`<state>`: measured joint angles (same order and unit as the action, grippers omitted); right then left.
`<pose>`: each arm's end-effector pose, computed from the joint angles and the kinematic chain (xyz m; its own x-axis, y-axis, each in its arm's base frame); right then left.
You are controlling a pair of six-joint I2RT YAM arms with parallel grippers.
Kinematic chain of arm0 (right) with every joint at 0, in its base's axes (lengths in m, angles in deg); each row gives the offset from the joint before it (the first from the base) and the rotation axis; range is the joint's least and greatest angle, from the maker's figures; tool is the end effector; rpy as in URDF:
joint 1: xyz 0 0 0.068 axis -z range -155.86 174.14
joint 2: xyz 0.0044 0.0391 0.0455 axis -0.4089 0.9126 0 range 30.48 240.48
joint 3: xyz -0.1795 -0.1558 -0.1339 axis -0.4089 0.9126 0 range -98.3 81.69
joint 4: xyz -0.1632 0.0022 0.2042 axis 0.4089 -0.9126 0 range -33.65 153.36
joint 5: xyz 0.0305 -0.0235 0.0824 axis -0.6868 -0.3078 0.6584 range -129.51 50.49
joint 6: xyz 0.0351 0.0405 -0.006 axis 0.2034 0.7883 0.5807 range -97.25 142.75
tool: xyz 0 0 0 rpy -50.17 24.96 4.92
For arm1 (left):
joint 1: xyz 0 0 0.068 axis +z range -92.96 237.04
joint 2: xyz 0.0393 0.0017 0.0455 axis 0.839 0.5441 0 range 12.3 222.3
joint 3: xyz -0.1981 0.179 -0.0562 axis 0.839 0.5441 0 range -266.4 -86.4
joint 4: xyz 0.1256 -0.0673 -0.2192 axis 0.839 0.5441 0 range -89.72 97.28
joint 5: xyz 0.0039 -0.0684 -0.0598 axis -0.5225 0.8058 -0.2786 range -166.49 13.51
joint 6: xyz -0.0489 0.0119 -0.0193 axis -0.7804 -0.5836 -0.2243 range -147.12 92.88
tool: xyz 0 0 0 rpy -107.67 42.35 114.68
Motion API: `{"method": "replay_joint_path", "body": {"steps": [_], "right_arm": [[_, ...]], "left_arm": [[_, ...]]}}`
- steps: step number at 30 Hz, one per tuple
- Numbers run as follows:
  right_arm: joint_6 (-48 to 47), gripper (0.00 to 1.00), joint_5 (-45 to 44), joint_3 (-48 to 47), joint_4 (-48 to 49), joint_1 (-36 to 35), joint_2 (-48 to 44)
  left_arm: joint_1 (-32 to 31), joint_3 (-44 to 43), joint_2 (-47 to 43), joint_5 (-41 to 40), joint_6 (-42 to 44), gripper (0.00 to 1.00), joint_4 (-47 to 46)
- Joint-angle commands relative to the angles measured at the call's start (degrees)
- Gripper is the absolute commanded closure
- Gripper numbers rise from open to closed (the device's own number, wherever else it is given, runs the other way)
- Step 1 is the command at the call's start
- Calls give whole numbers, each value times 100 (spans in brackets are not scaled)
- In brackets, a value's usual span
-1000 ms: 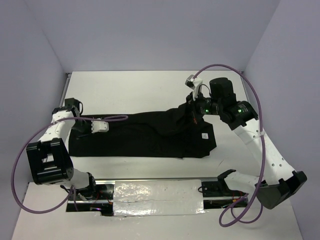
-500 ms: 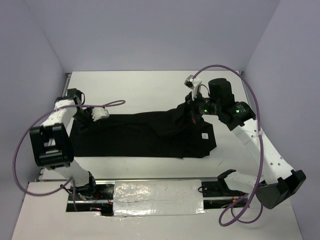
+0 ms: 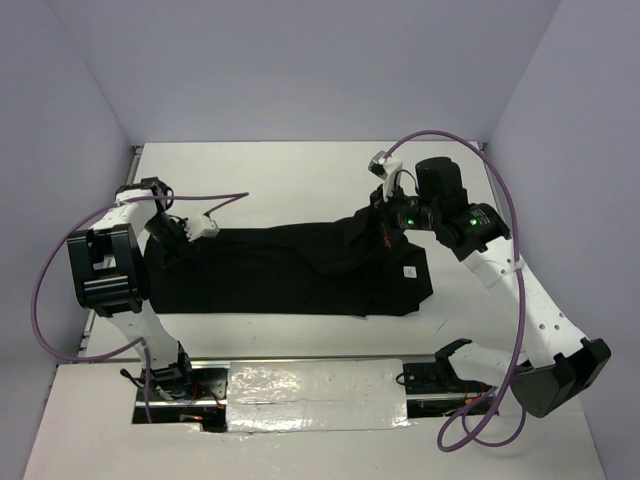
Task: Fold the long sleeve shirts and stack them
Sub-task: Fold the shirt
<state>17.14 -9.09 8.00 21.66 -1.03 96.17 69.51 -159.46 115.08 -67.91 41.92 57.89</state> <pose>0.2030 0.1152 0.3896 -0.4265 -0.2936 -0.8555 -0.7935 0.5754 0.1981 0.3194 0.0652 0.1925 -0.5420 0.8258 -0.1559 0.8368 0.5474 -0.0098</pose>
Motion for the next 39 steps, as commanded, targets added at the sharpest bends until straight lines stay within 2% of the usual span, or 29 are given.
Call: {"method": "replay_joint_path", "body": {"steps": [1, 4, 5, 6, 7, 8, 13, 17, 21, 27, 29, 33, 35, 39], "right_arm": [[-55, 100, -9, -127, 118, -32, 101], [-72, 100, -18, -216, 91, -23, 172], [-72, 100, -18, -233, 91, -32, 172], [-81, 100, -35, -260, 91, -41, 181], [-90, 100, -44, -269, 82, -41, 181], [-90, 100, -79, -269, 82, -23, 172], [-90, 100, -369, -356, 161, 47, 277], [-90, 100, -747, -821, 398, 528, 724], [-72, 100, -555, -1919, 802, 1118, 1410], [-221, 100, -484, -4221, 531, 1277, 2904], [-195, 100, -457, -4696, 574, 1330, 3229], [-37, 100, -712, -5058, 1049, 1365, 3511], [15, 100, -381, -5295, 1005, 1357, 3643], [-220, 100, -53, -4832, 856, 1182, 3364]], "left_arm": [[36, 37, -65, 65, 163, 31, 243], [27, 151, -22, -146, 31, 49, 6], [27, 143, 5, -189, 14, 69, -47], [36, 116, 22, -181, -30, 85, -39], [36, 99, 31, -164, -48, 96, -74], [45, 90, 23, -155, -48, 100, -100], [54, -6, 49, -321, 14, 100, -267], [71, -610, 84, -322, -442, 100, -1013], [19, -1464, 294, -67, -1093, 100, -1619], [-16, -2537, 673, 30, -1428, 100, -1919], [-8, -2634, 664, -14, -1506, 100, -2129], [-16, -2556, 533, 47, -1534, 100, -2579], [-25, -2468, 471, 100, -1411, 100, -2465], [10, -1854, 138, 56, -998, 100, -2491]]}}
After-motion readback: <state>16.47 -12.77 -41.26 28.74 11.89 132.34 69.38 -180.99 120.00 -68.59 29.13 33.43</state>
